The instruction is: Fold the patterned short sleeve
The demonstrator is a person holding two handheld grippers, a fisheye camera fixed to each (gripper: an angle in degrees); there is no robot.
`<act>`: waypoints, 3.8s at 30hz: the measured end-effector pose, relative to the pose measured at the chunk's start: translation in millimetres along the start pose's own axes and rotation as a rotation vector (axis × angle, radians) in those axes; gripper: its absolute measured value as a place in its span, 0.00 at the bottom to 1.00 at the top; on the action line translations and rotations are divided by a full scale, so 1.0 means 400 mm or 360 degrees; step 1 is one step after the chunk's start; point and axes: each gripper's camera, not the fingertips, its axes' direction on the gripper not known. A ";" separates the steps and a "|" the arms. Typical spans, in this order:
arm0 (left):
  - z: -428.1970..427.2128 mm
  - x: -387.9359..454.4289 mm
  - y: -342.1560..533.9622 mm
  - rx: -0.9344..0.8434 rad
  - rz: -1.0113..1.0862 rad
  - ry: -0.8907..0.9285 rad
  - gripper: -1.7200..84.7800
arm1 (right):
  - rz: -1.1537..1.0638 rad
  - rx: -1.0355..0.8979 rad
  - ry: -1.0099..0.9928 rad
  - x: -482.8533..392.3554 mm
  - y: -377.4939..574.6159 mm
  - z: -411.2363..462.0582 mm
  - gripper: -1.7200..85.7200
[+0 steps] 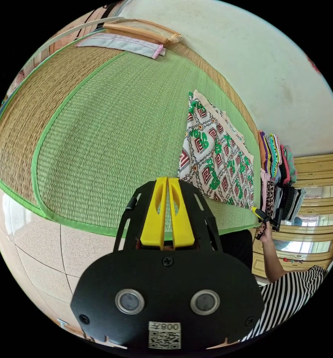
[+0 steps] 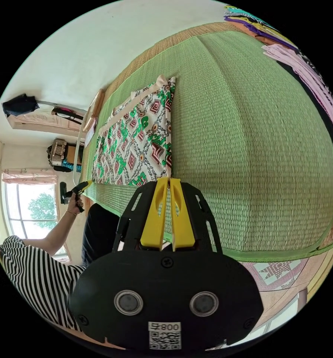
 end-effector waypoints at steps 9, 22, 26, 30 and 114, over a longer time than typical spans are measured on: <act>0.178 0.325 0.109 -0.0105 0.0633 0.0200 0.07 | 0.0052 0.0063 -0.0208 0.084 0.039 -0.046 0.02; 0.651 1.027 0.353 -0.0450 0.1767 -0.0024 0.11 | -0.0070 0.0089 -0.0398 0.108 0.049 -0.132 0.03; 0.728 1.089 0.384 -0.0428 0.1790 -0.0127 0.08 | -0.0101 0.0064 -0.0416 0.117 0.046 -0.138 0.03; 0.766 1.110 0.402 -0.0396 0.1768 -0.0151 0.04 | -0.0123 0.0042 -0.0451 0.128 0.042 -0.141 0.03; 0.047 -0.423 0.044 -0.0034 0.0069 0.1003 0.02 | -0.0390 -0.0137 -0.0003 -1.029 -0.644 0.643 0.04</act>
